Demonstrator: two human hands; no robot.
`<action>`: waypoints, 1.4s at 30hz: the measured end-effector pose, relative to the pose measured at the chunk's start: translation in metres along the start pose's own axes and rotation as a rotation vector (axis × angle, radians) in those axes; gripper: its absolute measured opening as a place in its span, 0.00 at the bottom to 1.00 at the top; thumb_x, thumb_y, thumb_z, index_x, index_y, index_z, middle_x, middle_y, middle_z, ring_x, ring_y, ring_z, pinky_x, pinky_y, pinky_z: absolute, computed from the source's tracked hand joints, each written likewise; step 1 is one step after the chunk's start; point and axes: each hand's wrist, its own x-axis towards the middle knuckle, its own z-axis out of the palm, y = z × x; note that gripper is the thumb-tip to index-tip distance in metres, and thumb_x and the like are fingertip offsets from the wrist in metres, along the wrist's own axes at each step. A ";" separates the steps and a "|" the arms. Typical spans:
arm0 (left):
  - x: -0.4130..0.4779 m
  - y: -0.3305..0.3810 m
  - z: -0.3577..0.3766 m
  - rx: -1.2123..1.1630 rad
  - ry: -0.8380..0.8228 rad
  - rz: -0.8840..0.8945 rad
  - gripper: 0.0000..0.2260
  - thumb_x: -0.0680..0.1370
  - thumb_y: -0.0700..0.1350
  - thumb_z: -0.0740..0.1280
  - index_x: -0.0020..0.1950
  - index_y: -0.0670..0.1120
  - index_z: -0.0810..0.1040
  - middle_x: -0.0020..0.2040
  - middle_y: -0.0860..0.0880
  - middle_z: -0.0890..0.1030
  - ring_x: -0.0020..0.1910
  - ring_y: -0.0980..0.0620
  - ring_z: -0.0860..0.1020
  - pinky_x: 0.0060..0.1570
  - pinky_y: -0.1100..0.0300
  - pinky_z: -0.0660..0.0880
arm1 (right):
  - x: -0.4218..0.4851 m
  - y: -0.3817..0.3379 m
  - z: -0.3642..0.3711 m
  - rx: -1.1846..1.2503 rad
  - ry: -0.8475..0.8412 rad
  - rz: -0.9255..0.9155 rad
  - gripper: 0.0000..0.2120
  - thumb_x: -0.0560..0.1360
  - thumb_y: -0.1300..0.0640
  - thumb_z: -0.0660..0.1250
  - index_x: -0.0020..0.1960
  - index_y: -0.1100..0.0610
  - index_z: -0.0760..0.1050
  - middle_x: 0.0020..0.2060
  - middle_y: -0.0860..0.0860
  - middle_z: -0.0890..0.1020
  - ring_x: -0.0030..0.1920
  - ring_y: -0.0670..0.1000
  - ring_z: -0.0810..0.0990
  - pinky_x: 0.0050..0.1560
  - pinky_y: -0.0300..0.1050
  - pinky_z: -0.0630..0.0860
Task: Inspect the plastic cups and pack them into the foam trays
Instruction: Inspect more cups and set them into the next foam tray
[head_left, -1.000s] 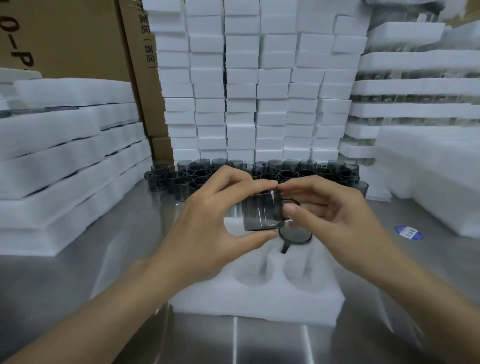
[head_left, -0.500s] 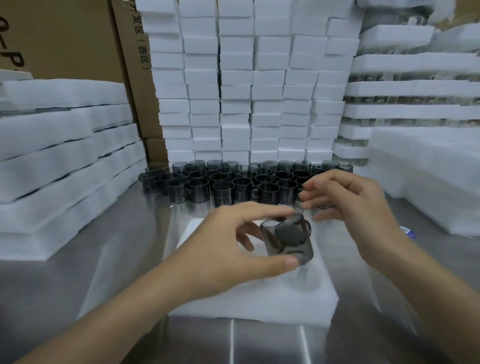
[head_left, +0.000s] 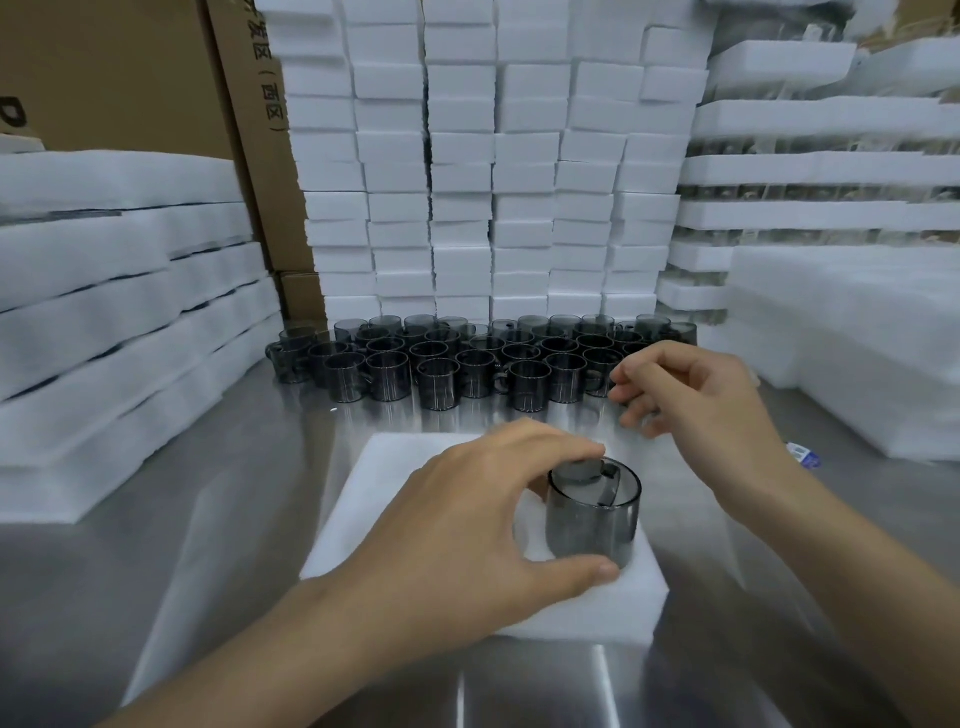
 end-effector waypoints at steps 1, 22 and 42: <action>0.000 0.000 0.000 0.001 -0.008 0.000 0.30 0.74 0.69 0.74 0.74 0.66 0.73 0.68 0.71 0.74 0.67 0.66 0.74 0.61 0.60 0.76 | 0.000 0.000 0.000 -0.003 0.000 -0.001 0.11 0.81 0.59 0.67 0.43 0.54 0.85 0.38 0.52 0.87 0.34 0.47 0.84 0.33 0.36 0.77; -0.001 -0.003 0.005 0.196 -0.149 0.011 0.24 0.83 0.70 0.53 0.80 0.70 0.67 0.76 0.74 0.59 0.76 0.73 0.52 0.70 0.68 0.56 | 0.018 0.052 -0.023 -0.471 0.163 0.060 0.08 0.78 0.57 0.69 0.40 0.50 0.82 0.33 0.47 0.85 0.41 0.50 0.84 0.43 0.45 0.76; 0.020 -0.071 -0.060 -0.177 0.674 -0.234 0.10 0.79 0.58 0.65 0.48 0.61 0.86 0.46 0.62 0.86 0.45 0.60 0.82 0.45 0.56 0.76 | 0.030 0.092 -0.034 -0.917 -0.115 0.153 0.30 0.82 0.42 0.63 0.82 0.42 0.58 0.62 0.56 0.79 0.66 0.62 0.73 0.64 0.58 0.73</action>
